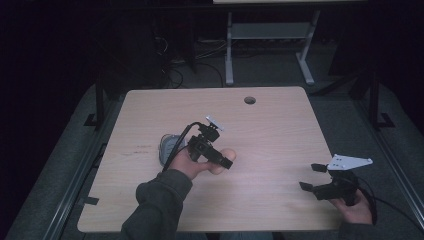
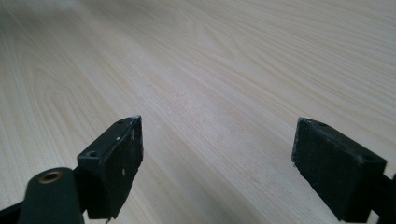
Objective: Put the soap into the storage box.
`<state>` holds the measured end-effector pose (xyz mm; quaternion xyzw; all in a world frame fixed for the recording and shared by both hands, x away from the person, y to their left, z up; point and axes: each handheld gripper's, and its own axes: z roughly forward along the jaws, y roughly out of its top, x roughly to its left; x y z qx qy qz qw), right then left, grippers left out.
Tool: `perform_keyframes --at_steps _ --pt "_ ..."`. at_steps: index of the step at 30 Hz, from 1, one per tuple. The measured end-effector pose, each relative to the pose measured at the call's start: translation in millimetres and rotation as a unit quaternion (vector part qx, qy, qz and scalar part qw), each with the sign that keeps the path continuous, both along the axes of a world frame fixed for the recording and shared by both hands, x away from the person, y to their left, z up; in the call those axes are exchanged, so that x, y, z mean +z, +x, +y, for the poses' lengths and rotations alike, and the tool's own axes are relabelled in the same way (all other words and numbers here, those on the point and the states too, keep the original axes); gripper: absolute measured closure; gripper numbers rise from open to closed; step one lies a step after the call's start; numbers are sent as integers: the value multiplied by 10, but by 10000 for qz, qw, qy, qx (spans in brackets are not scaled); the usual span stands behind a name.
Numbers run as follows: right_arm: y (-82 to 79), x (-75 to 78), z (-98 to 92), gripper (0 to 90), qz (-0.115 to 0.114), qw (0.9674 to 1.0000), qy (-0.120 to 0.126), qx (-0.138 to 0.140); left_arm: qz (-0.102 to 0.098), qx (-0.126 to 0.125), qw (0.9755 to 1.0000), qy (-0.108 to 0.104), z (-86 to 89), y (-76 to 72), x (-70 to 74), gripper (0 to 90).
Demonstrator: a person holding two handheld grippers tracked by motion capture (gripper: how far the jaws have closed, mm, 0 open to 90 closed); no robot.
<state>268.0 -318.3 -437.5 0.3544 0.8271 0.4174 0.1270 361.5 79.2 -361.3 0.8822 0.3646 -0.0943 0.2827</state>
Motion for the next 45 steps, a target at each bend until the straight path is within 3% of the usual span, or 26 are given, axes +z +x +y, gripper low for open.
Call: perform_keyframes --at_steps 2,10,17,21,34,45 --pt "2 -1 1 159 1 10000 -3 -2 19 62 10000 -59 35 25 8 324" --pt "10 1 14 158 2 10000 9 -6 39 355 9993 119 252 157 24 324" --pt "12 2 15 158 -17 10000 46 8 66 646 9979 39 420 211 45 323" --pt "10 8 9 158 -18 10000 47 7 55 692 9976 80 503 237 69 323" --pt "12 16 11 158 -25 10000 72 17 87 1122 9936 -32 784 328 167 324" --pt "12 16 8 158 -27 9999 102 9 98 1429 9897 13 969 394 185 323"
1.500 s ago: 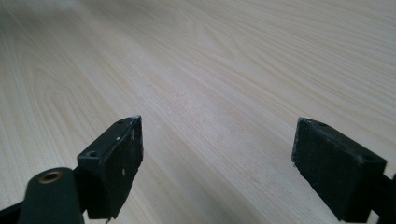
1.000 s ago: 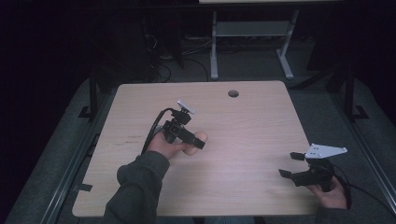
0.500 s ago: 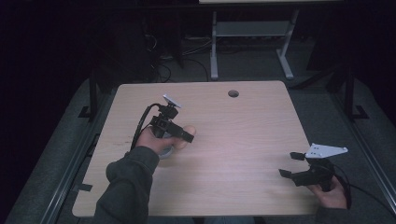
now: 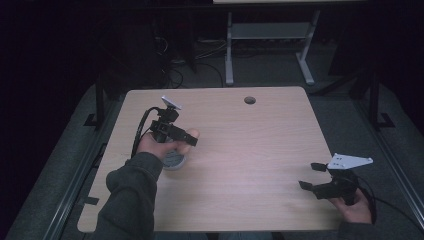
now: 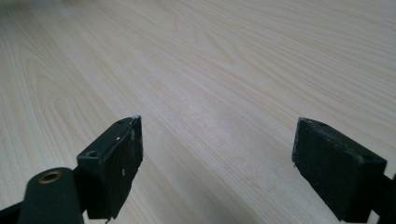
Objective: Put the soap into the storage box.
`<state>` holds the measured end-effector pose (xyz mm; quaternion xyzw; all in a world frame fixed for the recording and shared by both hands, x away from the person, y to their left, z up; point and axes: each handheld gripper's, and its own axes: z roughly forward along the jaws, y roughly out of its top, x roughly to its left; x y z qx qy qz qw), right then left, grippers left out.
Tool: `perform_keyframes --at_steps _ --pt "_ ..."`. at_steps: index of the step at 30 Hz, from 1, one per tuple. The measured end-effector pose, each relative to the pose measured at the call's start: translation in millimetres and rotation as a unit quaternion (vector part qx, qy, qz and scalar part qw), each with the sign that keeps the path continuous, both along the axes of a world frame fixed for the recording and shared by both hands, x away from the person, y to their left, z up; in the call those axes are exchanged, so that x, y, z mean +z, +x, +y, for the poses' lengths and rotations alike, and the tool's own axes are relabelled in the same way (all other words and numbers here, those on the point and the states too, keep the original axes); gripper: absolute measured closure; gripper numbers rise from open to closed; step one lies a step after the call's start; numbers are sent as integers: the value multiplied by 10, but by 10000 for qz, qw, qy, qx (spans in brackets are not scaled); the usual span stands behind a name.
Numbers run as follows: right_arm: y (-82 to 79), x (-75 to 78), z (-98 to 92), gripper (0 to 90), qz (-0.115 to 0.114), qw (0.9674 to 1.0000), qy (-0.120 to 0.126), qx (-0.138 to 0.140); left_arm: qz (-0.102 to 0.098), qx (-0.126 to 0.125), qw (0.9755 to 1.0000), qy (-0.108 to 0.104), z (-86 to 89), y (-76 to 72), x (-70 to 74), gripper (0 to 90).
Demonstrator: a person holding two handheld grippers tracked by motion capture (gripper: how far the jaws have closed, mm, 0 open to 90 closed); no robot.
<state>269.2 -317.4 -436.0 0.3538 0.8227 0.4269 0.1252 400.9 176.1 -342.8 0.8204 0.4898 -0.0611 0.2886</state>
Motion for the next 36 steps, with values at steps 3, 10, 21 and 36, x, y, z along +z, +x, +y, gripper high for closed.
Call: perform_keyframes --at_steps 3,10,21,36 --pt "-2 4 1 158 -1 10000 -36 -1 8 73 10000 40 34 8 -8 324" --pt "-3 7 2 158 -6 10000 -33 -3 36 307 9995 70 137 33 -10 324" --pt "-3 8 12 158 5 10000 -48 5 128 636 9979 75 290 61 -108 323" --pt "-6 11 6 158 -7 10000 -37 6 205 1036 9944 94 409 84 -178 323"
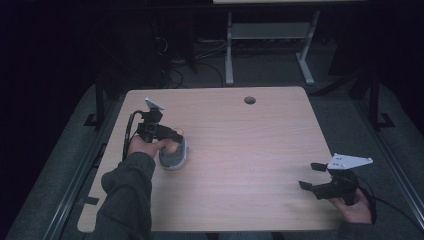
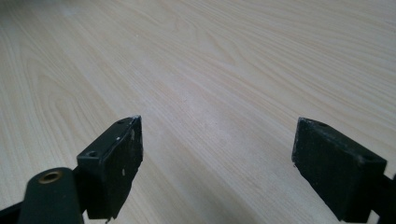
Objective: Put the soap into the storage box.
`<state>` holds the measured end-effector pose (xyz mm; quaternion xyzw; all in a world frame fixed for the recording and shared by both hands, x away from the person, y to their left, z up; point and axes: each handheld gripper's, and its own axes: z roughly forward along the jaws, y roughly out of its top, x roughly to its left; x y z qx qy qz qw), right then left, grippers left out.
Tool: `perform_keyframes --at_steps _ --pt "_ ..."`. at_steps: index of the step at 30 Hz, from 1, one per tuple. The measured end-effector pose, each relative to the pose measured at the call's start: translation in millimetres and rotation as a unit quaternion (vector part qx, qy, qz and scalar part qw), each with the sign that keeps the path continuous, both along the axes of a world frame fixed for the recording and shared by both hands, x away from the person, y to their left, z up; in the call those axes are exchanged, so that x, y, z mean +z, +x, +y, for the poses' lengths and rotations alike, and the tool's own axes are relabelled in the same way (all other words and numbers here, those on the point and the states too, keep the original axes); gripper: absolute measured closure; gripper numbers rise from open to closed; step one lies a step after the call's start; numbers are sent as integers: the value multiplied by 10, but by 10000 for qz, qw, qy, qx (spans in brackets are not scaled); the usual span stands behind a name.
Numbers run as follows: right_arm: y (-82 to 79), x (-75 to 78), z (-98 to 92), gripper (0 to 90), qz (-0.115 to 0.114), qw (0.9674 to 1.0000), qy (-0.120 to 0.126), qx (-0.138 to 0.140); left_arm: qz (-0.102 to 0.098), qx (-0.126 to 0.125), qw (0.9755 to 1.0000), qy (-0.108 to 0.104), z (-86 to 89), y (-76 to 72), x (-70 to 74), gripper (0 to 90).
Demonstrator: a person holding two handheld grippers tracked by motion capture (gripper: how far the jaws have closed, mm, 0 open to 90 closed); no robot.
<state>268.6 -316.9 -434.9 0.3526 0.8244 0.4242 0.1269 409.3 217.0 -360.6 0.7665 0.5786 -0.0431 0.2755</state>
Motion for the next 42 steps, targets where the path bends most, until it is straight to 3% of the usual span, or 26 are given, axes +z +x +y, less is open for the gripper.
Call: perform_keyframes --at_steps 42 --pt "-4 3 -4 158 -9 10000 7 12 63 394 9989 265 18 5 -133 322"
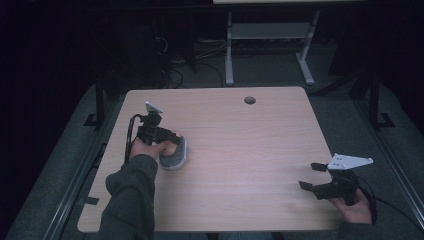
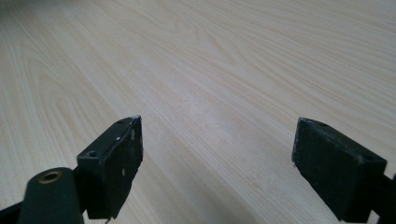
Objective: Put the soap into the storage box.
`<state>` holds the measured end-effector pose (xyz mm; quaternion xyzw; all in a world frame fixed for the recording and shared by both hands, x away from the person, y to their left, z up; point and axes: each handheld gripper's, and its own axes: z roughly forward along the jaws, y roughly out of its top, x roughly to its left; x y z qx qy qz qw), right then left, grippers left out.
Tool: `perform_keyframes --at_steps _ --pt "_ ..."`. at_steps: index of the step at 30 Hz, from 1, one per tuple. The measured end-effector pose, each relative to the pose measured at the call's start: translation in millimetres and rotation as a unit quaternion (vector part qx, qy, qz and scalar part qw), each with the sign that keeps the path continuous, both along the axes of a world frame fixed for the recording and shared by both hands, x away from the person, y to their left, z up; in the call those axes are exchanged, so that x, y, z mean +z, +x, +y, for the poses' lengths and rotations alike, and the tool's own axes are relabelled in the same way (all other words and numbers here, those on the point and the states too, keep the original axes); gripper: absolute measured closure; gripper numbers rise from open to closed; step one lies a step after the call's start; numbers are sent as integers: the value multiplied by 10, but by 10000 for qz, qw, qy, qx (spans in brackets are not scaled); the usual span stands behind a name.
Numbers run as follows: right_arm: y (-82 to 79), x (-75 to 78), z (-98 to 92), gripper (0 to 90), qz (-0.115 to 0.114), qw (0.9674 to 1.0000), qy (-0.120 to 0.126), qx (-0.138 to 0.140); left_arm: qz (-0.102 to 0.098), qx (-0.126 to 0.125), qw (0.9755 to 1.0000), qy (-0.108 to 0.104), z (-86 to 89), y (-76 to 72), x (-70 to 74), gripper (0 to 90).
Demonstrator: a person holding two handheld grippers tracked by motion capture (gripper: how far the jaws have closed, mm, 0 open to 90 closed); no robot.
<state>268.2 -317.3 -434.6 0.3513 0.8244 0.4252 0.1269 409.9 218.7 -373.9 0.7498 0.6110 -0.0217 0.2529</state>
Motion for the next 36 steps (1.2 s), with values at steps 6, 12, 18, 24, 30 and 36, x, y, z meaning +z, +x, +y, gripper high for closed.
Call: perform_keyframes --at_steps 6,12,18,24,30,36 --pt "1 -2 2 158 -6 10000 1 15 7 44 10000 49 -2 4 -25 322" --pt "1 -3 2 158 6 10000 2 16 15 30 10000 77 1 9 -45 321" --pt "0 -2 3 158 16 10000 3 14 45 82 9999 66 -5 11 -65 321" --pt "0 -4 1 158 15 10000 8 13 43 89 9999 119 -11 12 -89 321" --pt "-1 -3 1 158 19 10000 9 14 67 111 9998 163 -20 16 -106 320" --pt "1 -5 2 158 20 10000 -1 23 83 131 9996 241 -18 19 -113 320"
